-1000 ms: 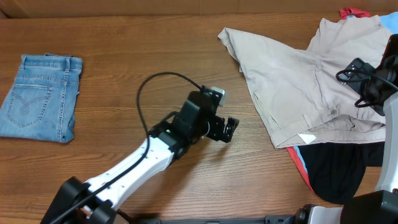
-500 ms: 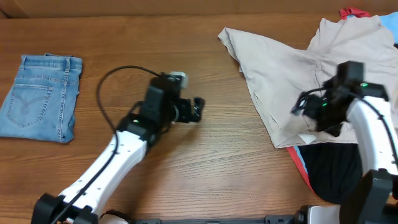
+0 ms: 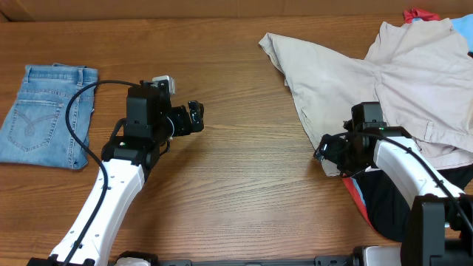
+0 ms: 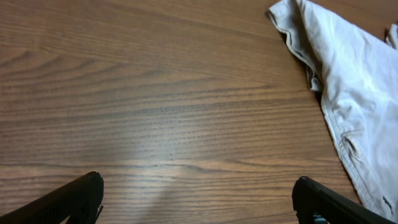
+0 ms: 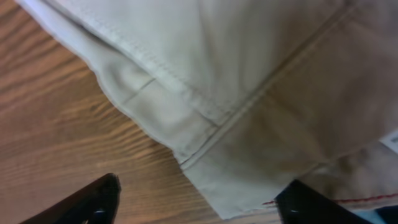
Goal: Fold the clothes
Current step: 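Grasp the beige shorts with the right gripper and drag them left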
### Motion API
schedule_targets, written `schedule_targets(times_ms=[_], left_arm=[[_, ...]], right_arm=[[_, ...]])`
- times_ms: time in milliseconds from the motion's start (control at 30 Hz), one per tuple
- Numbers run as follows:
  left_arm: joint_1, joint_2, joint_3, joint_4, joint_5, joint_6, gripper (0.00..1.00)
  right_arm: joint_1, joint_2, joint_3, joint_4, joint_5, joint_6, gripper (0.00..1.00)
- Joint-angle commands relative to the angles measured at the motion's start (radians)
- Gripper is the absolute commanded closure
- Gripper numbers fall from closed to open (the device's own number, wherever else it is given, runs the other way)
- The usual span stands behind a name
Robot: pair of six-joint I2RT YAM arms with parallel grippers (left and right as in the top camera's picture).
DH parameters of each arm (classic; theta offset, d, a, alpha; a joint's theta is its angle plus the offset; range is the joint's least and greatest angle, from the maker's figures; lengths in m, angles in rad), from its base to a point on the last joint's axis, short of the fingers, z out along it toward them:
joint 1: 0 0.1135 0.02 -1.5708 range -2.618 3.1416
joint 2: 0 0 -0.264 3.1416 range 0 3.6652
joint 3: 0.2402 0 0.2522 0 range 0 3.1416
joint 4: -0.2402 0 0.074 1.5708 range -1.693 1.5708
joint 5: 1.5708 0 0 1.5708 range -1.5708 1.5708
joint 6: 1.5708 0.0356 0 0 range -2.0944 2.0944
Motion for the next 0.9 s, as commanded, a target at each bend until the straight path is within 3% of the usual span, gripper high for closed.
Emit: schedule_targets(times_ms=[0, 100, 267, 500, 867], left_arm=[[0.005, -0.018, 0.027, -0.013, -0.003, -0.018, 0.0], [0.005, -0.018, 0.027, -0.021, -0.003, -0.018, 0.0], [0.005, -0.018, 0.027, -0.027, -0.003, -0.018, 0.0], [0.005, -0.018, 0.027, -0.028, -0.003, -0.017, 0.0], [0.005, -0.018, 0.027, -0.039, -0.007, -0.01, 0.0]], right_arm=[[0.003, -0.002, -0.021, 0.032, 0.002, 0.031, 0.3], [0.003, -0.002, -0.021, 0.056, 0.002, 0.031, 0.44], [0.003, -0.002, -0.02, 0.071, 0.002, 0.031, 0.95], [0.003, -0.041, 0.083, -0.008, 0.001, 0.006, 0.96], [0.06, -0.107, 0.757, -0.317, -0.085, -0.167, 0.96]])
